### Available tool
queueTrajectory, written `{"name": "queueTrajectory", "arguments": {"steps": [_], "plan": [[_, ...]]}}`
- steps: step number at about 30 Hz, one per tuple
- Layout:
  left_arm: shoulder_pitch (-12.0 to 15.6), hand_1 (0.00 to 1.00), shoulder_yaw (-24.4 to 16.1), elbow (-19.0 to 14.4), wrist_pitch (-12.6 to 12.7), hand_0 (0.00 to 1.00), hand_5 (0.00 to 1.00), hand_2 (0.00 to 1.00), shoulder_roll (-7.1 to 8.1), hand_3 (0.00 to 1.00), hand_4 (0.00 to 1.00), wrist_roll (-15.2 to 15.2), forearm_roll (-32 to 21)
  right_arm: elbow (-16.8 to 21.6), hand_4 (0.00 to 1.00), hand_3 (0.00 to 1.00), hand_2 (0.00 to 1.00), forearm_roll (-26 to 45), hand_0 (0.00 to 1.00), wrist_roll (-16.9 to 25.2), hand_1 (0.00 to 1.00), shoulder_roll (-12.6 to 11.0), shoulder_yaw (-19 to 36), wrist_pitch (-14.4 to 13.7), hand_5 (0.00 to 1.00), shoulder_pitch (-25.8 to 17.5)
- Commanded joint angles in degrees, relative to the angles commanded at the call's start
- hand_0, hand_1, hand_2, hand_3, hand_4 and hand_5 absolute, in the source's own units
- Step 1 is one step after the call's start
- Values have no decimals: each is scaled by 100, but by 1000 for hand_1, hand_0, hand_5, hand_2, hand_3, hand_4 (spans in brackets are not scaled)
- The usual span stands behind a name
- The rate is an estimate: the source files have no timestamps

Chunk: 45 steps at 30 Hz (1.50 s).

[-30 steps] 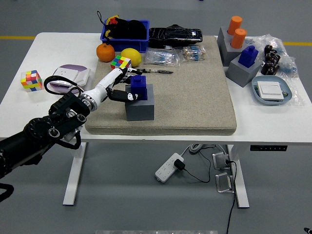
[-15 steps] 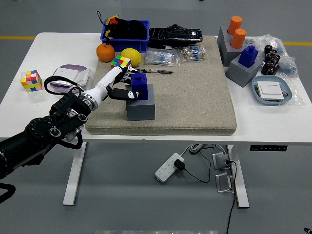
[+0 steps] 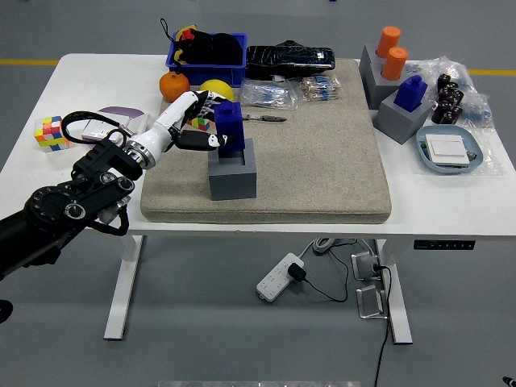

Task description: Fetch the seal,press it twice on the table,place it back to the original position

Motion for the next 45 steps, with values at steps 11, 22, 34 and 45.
{"name": "queueTrajectory", "arguments": {"steps": [11,22,34,45], "plan": [[170,502,-47,1019,77,638,2,463,149,577,703,-79,-282,-6,728,688,685,6,817,10,714,32,1,1,506,-10],[419,502,647,1696,62,634,2,462,-219,577,698,-71,-787,-8,726,689,685,27,815,6,713,40,-41,8,505,10],[538,504,1056,1775,103,635,2,462,-501,577,695,-86,-991,-10,726,687,683,39,815,-1,712,44,-92,18,505,19],[510,505,1228,1783,75,635,2,463,-454,577,704,-23,-994,-6,726,688,683,42,814,1,712,36,-90,11,504,15]]}}
